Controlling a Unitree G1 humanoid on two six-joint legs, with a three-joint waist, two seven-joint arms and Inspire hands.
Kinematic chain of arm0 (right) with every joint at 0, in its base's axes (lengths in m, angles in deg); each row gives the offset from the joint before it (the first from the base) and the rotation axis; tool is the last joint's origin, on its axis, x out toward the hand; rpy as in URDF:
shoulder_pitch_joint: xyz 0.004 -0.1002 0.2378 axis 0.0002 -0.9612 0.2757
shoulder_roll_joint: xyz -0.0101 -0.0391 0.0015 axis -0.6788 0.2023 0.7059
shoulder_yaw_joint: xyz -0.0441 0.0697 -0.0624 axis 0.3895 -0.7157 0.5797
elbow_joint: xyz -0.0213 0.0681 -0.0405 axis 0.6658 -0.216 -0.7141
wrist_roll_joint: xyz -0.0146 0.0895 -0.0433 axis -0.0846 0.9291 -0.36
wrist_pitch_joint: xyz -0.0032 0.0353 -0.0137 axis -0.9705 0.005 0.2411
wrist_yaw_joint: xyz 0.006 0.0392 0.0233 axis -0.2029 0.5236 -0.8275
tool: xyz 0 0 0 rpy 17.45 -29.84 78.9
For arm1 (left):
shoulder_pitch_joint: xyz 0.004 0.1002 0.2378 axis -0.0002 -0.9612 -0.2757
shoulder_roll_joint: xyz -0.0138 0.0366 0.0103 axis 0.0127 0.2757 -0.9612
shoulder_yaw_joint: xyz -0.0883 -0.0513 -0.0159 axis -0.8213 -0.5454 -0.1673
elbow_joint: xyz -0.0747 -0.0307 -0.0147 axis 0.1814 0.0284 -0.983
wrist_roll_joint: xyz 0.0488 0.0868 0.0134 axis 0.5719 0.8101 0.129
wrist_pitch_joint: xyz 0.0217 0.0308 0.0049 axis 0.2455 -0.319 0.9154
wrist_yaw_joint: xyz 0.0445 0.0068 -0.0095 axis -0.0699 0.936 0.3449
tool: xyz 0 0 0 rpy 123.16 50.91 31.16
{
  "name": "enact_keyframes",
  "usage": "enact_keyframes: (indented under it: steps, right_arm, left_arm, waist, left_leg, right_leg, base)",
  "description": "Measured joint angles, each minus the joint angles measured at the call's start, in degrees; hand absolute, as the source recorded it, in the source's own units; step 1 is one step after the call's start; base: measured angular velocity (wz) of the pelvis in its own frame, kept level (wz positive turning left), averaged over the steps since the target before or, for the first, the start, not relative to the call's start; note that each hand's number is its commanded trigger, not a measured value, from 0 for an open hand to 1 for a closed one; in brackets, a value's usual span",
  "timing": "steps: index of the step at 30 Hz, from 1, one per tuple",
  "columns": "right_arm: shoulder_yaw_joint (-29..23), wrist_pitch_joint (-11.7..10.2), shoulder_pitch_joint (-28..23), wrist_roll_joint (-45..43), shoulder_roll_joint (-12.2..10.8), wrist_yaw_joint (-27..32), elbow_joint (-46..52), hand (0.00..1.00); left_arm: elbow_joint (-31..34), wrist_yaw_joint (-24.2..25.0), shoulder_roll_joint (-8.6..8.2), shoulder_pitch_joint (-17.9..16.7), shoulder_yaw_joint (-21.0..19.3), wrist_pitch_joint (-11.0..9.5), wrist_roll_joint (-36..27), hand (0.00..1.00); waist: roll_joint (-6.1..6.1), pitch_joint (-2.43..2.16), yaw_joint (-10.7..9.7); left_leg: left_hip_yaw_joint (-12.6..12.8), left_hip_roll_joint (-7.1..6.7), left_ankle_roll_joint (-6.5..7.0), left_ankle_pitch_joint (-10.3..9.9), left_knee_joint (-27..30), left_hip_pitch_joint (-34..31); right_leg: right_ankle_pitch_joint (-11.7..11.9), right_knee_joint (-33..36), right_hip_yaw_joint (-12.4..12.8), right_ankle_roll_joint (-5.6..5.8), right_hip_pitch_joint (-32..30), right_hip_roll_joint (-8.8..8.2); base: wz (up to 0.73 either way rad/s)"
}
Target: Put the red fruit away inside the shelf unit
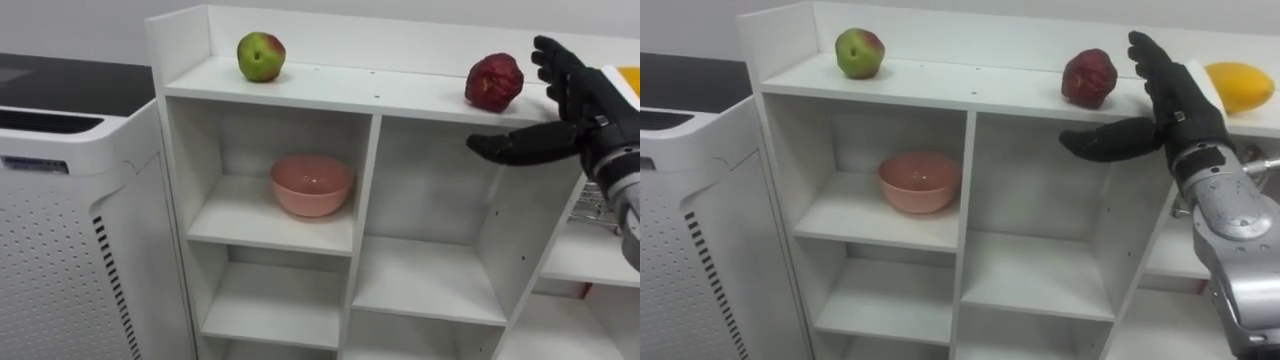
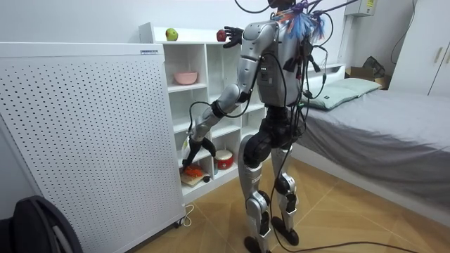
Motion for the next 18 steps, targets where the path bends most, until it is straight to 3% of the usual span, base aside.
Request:
enact_keyframes:
  steps: [12, 13, 14, 18]
  right_arm:
    - [4.36, -0.01, 3.14, 0.04, -0.01, 0.1, -0.01, 0.0]
    - [4.35, -0.01, 3.14, 0.04, -0.01, 0.1, -0.01, 0.47]
    - [4.32, -0.01, 3.14, 0.04, -0.01, 0.1, 0.04, 1.0]
    - [4.31, -0.01, 3.22, -0.35, -0.01, 0.14, 0.19, 1.0]
  left_arm:
    - [-0.04, 0.0, 0.85, 0.23, 0.03, 0.04, 0.01, 0.0]
    - [-0.04, 0.0, 0.88, 0.23, 0.01, 0.04, 0.03, 0.0]
    - [-0.04, 0.0, 0.9, 0.23, 0.0, 0.04, 0.03, 0.0]
    - [-0.06, 0.76, 0.9, 0.45, 0.05, 0.04, 0.02, 0.0]
  waist:
    - [0.17, 0.03, -0.14]
    - [0.17, 0.03, -0.14]
    - [0.17, 0.03, -0.17]
    - [0.24, 0.05, -0.22]
  left_leg:
    - [-0.28, -0.07, -0.01, 0.01, -0.03, 0.1]
    - [-0.3, -0.06, -0.01, 0.01, -0.03, 0.08]
    - [-0.33, -0.05, -0.01, 0.01, -0.03, 0.0]
    - [-0.43, -0.04, -0.01, 0.01, -0.03, -0.33]
  right_leg:
    - [0.0, -0.12, -0.36, 0.0, 0.19, -0.01]
    - [0.0, -0.12, -0.48, 0.0, 0.19, -0.02]
    - [0.0, -0.12, -0.84, 0.0, 0.17, -0.03]
    - [0.0, -0.13, -1.27, 0.0, -0.09, -0.02]
  base:
    - [0.01]
    - [0.0]
    - [0.0]
    - [0.0]
